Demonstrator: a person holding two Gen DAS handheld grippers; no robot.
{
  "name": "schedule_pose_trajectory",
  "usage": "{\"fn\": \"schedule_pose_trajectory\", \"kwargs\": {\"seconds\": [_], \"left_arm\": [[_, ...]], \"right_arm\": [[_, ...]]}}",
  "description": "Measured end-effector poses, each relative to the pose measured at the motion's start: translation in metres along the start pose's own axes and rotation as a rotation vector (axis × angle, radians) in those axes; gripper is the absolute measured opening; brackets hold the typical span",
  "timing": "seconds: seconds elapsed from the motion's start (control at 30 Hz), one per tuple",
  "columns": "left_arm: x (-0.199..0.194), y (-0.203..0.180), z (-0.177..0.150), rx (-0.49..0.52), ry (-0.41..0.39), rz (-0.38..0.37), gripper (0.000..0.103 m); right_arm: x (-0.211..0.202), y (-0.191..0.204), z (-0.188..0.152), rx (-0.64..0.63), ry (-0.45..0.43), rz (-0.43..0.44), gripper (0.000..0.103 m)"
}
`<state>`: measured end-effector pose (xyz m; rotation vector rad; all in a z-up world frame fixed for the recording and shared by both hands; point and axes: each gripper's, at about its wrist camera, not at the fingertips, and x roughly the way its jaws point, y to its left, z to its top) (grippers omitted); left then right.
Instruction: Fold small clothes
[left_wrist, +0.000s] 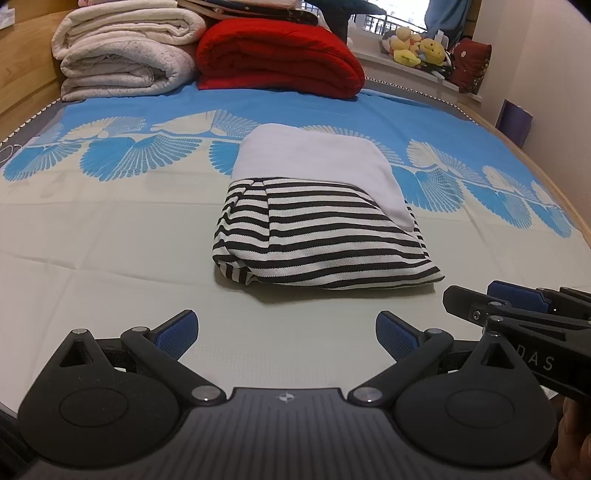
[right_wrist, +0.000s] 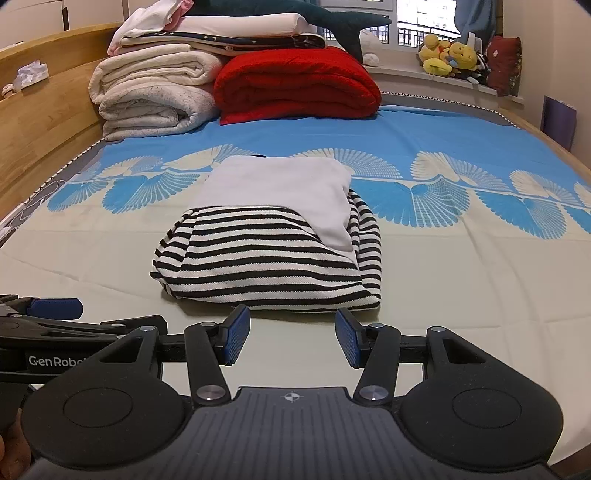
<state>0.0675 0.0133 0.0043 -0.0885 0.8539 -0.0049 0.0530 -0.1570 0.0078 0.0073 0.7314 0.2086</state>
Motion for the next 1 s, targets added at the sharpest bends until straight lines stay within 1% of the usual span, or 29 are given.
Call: {"fn": "schedule_pose_trajectory", "kwargs": {"seconds": [1.0], "left_arm": [[0.0015, -0.0002, -0.0018, 0.003, -0.001, 0.001, 0.102]], "right_arm": [[0.0016, -0.0001, -0.0014, -0.003, 0.004, -0.001, 0.052]]}}
